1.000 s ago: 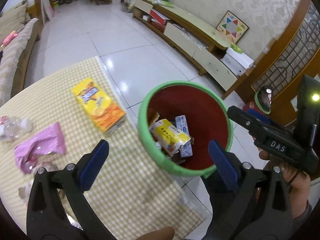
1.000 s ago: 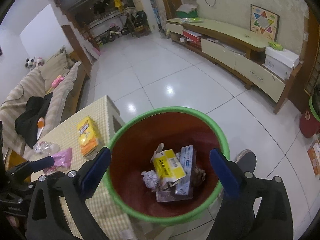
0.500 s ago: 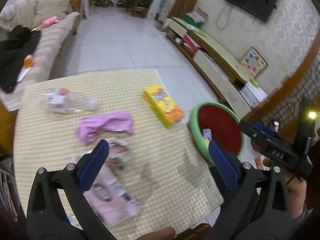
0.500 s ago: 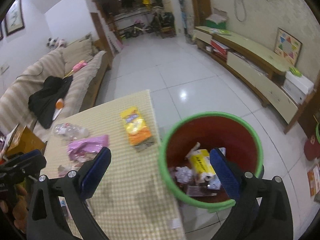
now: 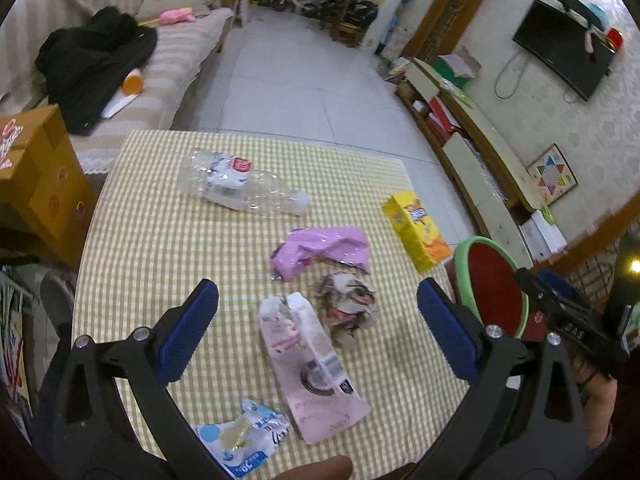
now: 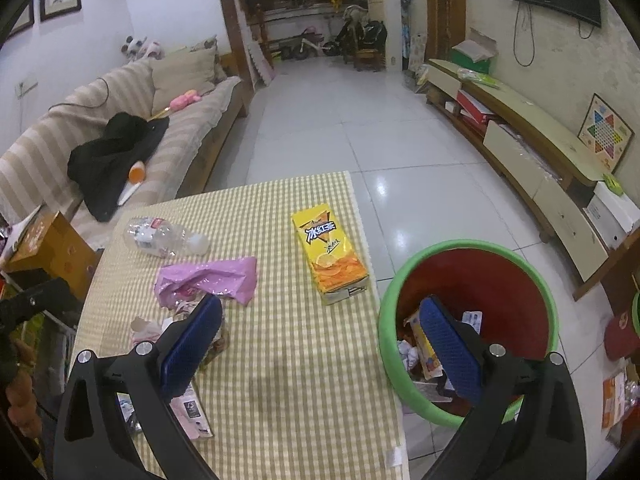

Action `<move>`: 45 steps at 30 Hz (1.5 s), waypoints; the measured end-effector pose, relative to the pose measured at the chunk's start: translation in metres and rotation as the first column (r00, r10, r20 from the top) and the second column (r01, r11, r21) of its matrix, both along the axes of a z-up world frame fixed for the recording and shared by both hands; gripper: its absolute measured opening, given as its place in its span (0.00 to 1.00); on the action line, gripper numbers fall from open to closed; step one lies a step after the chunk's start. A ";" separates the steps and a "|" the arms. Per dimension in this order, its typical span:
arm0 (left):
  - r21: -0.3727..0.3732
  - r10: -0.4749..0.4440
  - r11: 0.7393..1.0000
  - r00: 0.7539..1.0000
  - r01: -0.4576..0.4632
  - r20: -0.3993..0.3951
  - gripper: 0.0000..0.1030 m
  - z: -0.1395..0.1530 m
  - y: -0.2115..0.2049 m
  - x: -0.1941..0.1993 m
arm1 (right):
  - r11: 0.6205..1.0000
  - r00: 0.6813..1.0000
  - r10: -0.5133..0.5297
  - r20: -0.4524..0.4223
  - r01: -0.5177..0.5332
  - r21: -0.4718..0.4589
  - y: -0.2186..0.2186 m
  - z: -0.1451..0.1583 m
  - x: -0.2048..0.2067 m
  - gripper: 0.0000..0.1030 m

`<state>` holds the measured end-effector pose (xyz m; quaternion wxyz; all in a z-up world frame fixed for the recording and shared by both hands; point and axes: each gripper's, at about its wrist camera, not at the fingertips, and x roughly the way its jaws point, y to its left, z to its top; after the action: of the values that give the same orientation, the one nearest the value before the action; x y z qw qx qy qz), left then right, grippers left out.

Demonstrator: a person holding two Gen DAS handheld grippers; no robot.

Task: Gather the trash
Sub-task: 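Move both open tools back over the table toward the bottle and carton, then grasp the clear plastic bottle with the left tool while the right tool grasps the yellow iced-tea carton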

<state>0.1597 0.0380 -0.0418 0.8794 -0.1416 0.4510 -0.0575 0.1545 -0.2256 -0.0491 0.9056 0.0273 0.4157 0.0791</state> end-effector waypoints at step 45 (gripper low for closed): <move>0.084 0.412 0.910 0.858 -0.406 -0.307 0.90 -0.141 0.061 0.198 | 0.976 0.957 0.144 -0.250 -0.178 -0.123 0.033 -0.142 0.166 0.88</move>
<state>0.3572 0.0989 -0.1823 0.7882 -0.2341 0.5468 0.1577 0.3206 -0.1921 -0.1912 0.8388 -0.0628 0.5276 0.1186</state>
